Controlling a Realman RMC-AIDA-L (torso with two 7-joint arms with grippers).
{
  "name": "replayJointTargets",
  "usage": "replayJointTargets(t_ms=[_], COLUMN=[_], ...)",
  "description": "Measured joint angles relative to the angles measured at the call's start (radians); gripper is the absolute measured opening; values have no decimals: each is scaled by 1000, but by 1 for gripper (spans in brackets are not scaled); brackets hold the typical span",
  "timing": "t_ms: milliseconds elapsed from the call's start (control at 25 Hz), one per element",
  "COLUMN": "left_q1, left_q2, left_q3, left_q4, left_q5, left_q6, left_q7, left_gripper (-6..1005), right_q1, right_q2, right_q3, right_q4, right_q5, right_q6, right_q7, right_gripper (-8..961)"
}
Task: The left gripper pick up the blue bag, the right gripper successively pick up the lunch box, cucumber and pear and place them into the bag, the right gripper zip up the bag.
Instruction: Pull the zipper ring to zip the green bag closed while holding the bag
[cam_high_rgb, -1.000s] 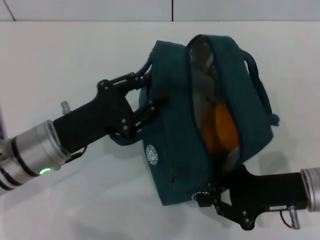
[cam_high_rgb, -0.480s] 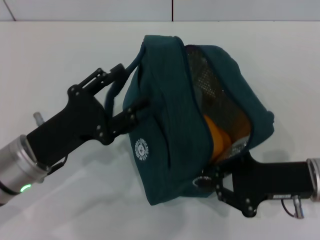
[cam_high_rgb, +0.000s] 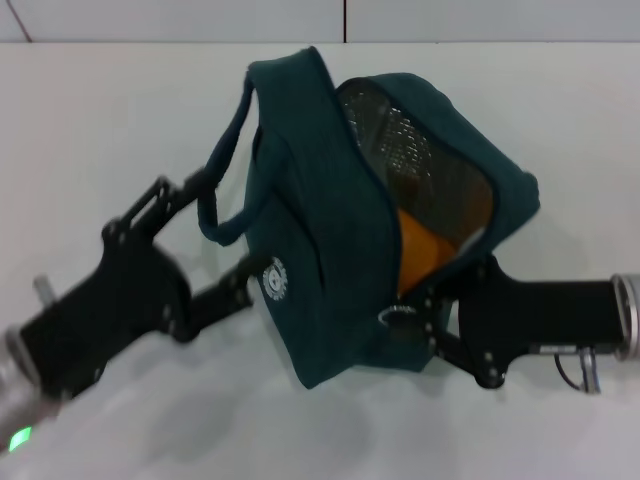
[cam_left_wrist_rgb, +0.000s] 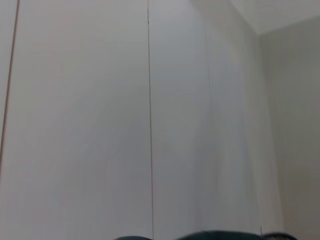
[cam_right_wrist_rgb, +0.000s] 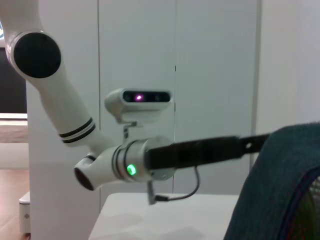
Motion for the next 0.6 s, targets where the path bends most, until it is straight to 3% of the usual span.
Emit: replayJointTargets(t_ms=[240, 600], left_q1=[92, 63], left_q2=[-6, -10], left_q3=[67, 131], left_q4=[-12, -91], left_q5=[33, 31], left_q6=[-8, -69], left_q7=[105, 87], left_gripper=[863, 829], right_q1=[33, 86], right_q2=[5, 11], right_q3=[55, 36], right_q4=[-7, 28], right_q5=[4, 38], right_q6=[8, 10], right_q7=[-4, -50], right_gripper=[17, 17])
